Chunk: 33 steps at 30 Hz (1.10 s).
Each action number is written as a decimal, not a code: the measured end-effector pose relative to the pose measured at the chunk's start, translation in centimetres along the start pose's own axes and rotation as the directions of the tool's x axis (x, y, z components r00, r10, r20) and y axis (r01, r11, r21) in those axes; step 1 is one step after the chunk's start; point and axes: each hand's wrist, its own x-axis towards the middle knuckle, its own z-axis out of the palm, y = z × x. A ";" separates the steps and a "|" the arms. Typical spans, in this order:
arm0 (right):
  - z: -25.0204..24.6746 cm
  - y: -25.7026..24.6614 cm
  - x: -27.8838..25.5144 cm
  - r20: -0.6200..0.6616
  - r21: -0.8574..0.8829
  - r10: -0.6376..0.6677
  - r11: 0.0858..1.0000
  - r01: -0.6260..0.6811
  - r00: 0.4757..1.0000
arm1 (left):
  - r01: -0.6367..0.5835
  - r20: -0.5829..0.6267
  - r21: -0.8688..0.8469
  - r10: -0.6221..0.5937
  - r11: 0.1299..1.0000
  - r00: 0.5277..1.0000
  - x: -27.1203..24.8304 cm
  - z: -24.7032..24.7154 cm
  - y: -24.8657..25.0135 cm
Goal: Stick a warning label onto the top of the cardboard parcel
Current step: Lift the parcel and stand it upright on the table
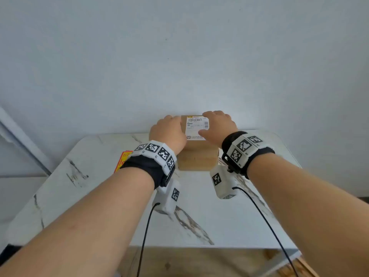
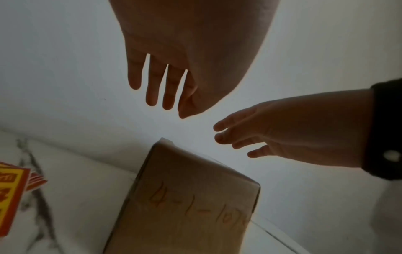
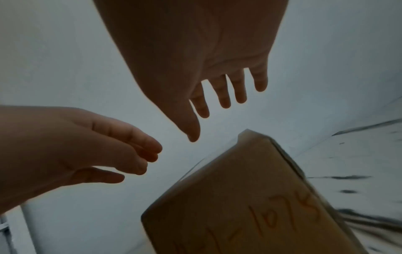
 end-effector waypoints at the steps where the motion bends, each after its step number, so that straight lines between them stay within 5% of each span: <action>1: 0.1 0.1 -0.7 0.005 -0.006 -0.003 1.000 0.003 1.000 | 0.010 0.019 0.016 -0.011 1.000 1.000 -0.8 0.2 -0.1; 18: -2.6 -1.1 -12.4 -0.067 -0.086 0.022 0.996 -0.027 0.997 | 0.010 -0.050 -0.115 -0.016 0.993 0.999 -11.8 -2.3 -0.4; 27: -1.3 -0.2 -11.2 -0.023 0.037 0.077 0.996 -0.076 0.997 | 0.011 -0.099 -0.150 -0.026 0.989 0.995 -8.4 -0.6 -0.5; 33: -0.7 0.8 -7.9 0.105 0.116 0.177 0.975 -0.189 0.979 | 0.165 0.039 -0.134 -0.161 0.977 0.986 -4.6 1.8 0.3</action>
